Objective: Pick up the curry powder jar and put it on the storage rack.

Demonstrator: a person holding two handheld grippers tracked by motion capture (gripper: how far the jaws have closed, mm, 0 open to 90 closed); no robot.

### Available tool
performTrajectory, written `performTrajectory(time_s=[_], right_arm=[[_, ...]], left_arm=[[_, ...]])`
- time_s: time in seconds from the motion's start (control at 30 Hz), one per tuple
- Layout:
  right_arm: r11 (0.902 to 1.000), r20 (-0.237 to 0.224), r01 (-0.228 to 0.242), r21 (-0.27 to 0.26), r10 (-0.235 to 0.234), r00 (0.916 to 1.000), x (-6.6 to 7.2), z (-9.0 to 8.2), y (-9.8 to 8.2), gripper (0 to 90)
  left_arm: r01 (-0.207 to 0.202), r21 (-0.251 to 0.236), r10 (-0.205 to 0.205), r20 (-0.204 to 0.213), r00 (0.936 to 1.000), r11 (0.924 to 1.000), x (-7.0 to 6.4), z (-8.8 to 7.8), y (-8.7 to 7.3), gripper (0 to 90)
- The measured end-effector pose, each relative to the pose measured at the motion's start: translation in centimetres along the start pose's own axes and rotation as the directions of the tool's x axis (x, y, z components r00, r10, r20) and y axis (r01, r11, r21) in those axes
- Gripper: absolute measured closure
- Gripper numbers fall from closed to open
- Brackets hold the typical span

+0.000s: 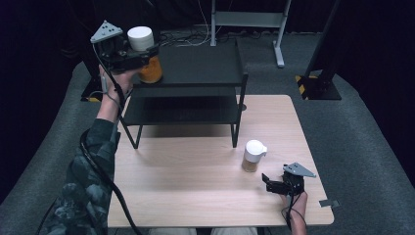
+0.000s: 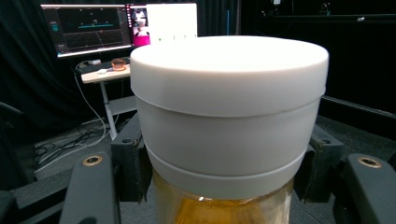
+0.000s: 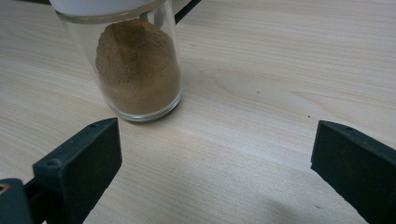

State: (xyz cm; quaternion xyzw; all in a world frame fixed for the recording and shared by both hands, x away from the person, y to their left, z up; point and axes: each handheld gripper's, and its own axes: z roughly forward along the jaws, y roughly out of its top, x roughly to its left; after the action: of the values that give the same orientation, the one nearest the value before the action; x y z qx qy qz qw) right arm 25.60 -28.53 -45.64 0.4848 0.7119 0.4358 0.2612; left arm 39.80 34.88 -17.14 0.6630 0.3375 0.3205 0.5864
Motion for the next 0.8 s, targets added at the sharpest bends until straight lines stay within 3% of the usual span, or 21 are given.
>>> performTrajectory(time_s=[0.1,0.27,0.43,0.5,0.6,0.8], right_arm=[[1.0,0.0,0.0,0.001,0.0,1.0,0.0,0.0,0.0,0.7],[1.0,-0.001,0.0,0.0,0.0,1.0,0.0,0.0,0.0,0.7],[1.0,-0.001,0.0,-0.001,0.0,1.0,0.0,0.0,0.0,0.7],[1.0,-0.001,0.001,-0.002,-0.001,1.0,0.0,0.0,0.0,0.7],[1.0,0.0,0.001,-0.003,-0.001,1.0,0.0,0.0,0.0,0.7],[1.0,-0.001,-0.001,-0.001,0.001,1.0,0.0,0.0,0.0,0.7]], left_arm=[[-0.003,0.015,0.003,-0.009,1.0,0.9999,-0.2,0.1,0.3,31.4],[-0.007,0.098,0.01,-0.035,0.9994,0.9952,-0.8,0.6,1.8,11.2],[-0.018,0.157,0.026,-0.046,0.9986,0.9874,-1.2,0.0,3.3,0.8],[-0.02,0.193,0.029,-0.044,0.9986,0.9809,-1.2,-0.3,4.0,0.1],[-0.05,0.241,0.067,-0.064,0.9957,0.9693,-1.9,-1.0,4.7,0.0],[-0.089,0.304,0.118,-0.08,0.9897,0.9487,-2.9,-2.4,4.7,0.0]])
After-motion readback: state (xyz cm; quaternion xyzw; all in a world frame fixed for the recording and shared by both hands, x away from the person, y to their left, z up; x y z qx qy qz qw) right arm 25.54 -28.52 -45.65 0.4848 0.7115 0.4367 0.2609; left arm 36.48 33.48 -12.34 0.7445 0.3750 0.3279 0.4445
